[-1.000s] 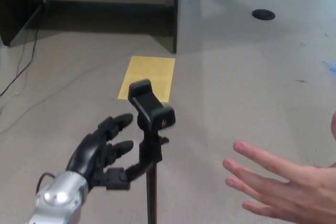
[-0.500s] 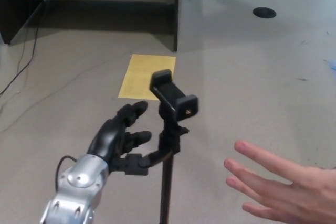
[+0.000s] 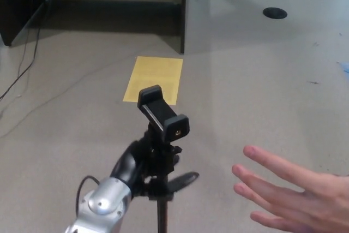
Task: There is a tripod standing in front of the robot and the robot extends its left arm to grab it. It lifts the tripod and passes it to a person.
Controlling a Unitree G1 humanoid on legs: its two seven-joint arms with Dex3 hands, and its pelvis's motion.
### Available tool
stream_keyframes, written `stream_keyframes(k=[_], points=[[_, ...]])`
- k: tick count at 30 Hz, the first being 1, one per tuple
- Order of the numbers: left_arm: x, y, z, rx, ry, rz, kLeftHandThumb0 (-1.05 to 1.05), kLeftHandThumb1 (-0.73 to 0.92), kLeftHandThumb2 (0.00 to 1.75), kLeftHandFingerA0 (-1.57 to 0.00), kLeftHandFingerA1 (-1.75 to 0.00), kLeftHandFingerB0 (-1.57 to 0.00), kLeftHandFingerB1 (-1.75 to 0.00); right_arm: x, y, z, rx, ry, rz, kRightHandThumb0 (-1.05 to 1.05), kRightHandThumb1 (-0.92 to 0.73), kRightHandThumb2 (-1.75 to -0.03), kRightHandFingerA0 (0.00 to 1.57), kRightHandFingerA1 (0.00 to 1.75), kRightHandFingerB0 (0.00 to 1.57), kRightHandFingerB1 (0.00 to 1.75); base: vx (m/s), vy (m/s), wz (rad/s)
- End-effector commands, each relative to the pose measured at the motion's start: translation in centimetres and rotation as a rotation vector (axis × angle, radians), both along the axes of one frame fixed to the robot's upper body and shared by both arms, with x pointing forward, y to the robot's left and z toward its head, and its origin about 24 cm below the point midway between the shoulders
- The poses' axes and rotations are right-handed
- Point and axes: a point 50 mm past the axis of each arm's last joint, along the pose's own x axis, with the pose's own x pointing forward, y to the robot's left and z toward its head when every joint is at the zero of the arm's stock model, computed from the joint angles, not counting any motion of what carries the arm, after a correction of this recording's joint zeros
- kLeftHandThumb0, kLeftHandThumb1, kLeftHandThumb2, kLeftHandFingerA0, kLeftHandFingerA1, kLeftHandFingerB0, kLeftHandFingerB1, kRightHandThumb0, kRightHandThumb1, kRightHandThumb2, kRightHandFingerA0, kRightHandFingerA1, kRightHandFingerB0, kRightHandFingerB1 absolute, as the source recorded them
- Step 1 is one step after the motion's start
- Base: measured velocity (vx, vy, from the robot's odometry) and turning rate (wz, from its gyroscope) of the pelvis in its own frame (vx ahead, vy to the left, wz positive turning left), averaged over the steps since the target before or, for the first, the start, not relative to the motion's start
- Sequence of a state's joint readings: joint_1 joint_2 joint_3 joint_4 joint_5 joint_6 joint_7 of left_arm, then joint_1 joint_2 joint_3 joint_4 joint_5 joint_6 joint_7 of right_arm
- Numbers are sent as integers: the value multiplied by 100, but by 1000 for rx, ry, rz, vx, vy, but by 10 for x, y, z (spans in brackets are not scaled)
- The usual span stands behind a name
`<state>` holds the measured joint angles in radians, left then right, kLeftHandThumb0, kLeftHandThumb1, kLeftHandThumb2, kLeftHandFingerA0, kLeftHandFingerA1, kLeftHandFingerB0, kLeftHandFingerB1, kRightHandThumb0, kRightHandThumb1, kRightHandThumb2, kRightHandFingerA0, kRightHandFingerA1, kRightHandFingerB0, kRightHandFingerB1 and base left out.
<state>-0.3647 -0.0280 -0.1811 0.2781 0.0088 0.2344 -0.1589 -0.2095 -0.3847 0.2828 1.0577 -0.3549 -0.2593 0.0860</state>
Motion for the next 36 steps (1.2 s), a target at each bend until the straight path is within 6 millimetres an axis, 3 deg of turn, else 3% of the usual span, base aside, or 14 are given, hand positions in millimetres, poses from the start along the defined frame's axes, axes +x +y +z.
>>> stream_keyframes(k=[1, 5, 6, 8, 9, 10, 14, 15, 17, 26, 27, 32, 35, 36], points=[[-9, 1, -14, 12, 58, 23, -31, 25, 83, -2, -47, 0, -48, -3, -8, 2, -15, 7, -11, -38, -68, -60, 65, 47, 46, 36, 0, 0, 0], [-14, 0, -21, -3, 77, 18, -31, 25, 83, -2, -48, 0, -48, -4, -8, 1, -5, 5, -14, -37, -69, -61, 65, 45, 46, 37, 0, 0, 0], [-14, 0, -22, -6, 81, 17, -57, 39, 69, -18, -43, -6, -22, -4, -9, 1, -6, 6, -13, -38, -70, -61, 64, 43, 46, 36, 0, 0, 0], [-16, 0, -25, -24, 100, 22, -30, 26, 84, -3, -48, 0, -49, -4, -9, 1, -3, 7, -13, -37, -70, -61, 64, 43, 46, 36, 0, 0, 0], [-16, -1, -26, -18, 103, 22, -54, 38, 68, -18, -44, -5, -21, -4, -9, 2, -1, 5, -14, -37, -70, -61, 63, 43, 46, 37, 0, 0, 0], [-16, 0, -29, -3, 111, 24, -30, 26, 84, -2, -47, 0, -49, -4, -9, 2, -11, 4, -3, -38, -70, -61, 63, 42, 46, 36, 0, 0, 0], [-17, 0, -35, 31, 117, 21, -30, 26, 84, -3, -47, 0, -49, -4, -7, 2, 1, -1, 2, -38, -69, -61, 63, 44, 47, 37, 0, 0, 0], [-16, 0, -36, 34, 115, 19, -57, 39, 70, -25, -45, -7, -24, -4, -7, 2, 1, -1, 2, -37, -69, -61, 64, 44, 47, 37, 0, 0, 0], [-16, -2, -36, 42, 106, 18, -55, 46, 55, -33, -37, -9, -23, -5, -7, 1, -1, 4, 1, -37, -70, -61, 63, 43, 46, 37, 0, 0, 0], [-10, -14, -34, 21, 82, -4, -53, 47, 71, -45, -49, -12, -35, -5, -8, 0, 4, 19, -19, -37, -70, -60, 64, 42, 45, 35, 0, 0, 0], [-11, -18, -34, -5, 85, -3, -35, 67, 62, -72, -46, -26, -31, -6, -7, -1, -1, 29, -12, -37, -70, -60, 64, 41, 45, 35, 0, 0, 0], [-14, -31, -30, -33, 18, -25, -5, 82, 63, -114, -65, -83, -49, -6, -8, -1, 2, 30, -10, -38, -70, -61, 62, 42, 46, 36, 0, 0, 0], [-15, -35, -25, -86, -20, 0, 1, 81, 76, -101, -118, -82, -96, -4, -8, 1, -2, 31, -11, -38, -70, -60, 62, 41, 45, 35, 0, 0, 0], [-15, -36, -23, -99, -30, 8, 1, 81, 76, -101, -118, -82, -96, -3, -8, 1, -7, 30, -9, -38, -70, -60, 62, 41, 45, 35, 0, 0, 0]])
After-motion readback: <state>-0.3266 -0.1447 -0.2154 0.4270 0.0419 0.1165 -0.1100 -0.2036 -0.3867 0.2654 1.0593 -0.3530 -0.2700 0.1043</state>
